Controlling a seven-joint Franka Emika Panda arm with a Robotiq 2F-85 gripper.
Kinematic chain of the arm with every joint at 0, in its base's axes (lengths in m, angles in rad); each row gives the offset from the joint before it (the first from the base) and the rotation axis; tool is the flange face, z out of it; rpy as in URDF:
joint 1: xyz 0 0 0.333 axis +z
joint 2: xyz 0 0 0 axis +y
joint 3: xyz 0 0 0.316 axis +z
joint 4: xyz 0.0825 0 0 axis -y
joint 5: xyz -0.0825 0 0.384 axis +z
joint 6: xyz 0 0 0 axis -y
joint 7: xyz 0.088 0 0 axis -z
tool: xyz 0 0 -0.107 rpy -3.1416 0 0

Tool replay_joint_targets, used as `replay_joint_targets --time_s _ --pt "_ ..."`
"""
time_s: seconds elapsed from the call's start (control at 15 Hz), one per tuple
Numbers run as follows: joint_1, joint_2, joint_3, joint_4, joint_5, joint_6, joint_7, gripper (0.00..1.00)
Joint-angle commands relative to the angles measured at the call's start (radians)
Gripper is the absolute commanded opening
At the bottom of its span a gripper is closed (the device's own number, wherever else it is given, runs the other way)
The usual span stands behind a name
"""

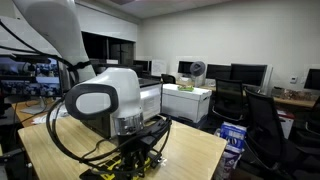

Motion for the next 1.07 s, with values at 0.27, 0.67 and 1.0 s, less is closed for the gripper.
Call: replay_joint_targets --time_s 0.27,0.67,1.0 --pt "-0.022 -0.028 0.049 -0.009 0.004 0.002 0.003 1.00" --pt "-0.020 -0.078 0.065 -0.036 -0.002 -0.027 -0.019 1.00" --pt "-0.003 -0.121 0.048 -0.082 -0.023 -0.073 -0.022 1.00"
